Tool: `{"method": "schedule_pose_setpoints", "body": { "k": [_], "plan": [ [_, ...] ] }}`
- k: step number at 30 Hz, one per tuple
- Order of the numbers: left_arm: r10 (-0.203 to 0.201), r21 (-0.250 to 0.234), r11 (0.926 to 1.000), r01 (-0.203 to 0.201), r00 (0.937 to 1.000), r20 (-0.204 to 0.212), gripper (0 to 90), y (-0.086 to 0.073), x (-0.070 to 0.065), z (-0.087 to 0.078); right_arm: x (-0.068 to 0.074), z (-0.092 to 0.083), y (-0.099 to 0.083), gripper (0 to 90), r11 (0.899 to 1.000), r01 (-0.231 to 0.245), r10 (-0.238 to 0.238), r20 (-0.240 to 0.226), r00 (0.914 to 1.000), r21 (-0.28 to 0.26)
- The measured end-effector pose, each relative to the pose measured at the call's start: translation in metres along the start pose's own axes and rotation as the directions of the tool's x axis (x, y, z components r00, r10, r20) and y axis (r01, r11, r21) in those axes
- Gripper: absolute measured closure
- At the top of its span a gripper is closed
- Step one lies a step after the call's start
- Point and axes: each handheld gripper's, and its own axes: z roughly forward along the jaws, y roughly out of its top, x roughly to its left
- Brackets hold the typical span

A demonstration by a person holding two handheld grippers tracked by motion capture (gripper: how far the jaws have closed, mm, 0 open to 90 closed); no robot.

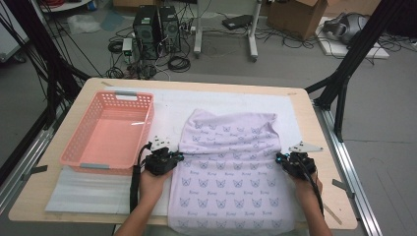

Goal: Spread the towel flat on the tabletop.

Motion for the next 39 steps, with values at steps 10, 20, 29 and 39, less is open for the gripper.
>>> {"method": "schedule_pose_setpoints", "body": {
  "k": [10, 20, 29, 39],
  "plan": [
    [-0.008, 0.057, 0.9984, 0.005, 0.9987, 0.049, 53.5, -0.006, 0.001, -0.007, -0.005, -0.013, -0.009, 58.2, 0.996, -0.072, 0.070, -0.034, 0.9970, -0.060],
    [-0.019, 0.056, 0.9984, 0.012, 0.9912, 0.131, 48.3, -0.036, -0.007, -0.047, 0.013, -0.056, -0.037, 50.8, 0.997, -0.052, 0.042, -0.144, 0.9887, -0.065],
    [0.033, 0.064, 0.9970, -0.042, 0.9900, 0.137, 57.1, -0.054, -0.029, -0.064, 0.032, -0.072, -0.063, 53.0, 1.000, -0.028, 0.028, -0.129, 0.9912, 0.005],
    [0.051, 0.059, 0.9966, -0.057, 0.9936, 0.100, 87.5, -0.060, -0.034, -0.068, 0.032, -0.076, -0.066, 85.7, 1.000, -0.022, 0.022, -0.176, 0.9841, 0.002]
  ]
}}
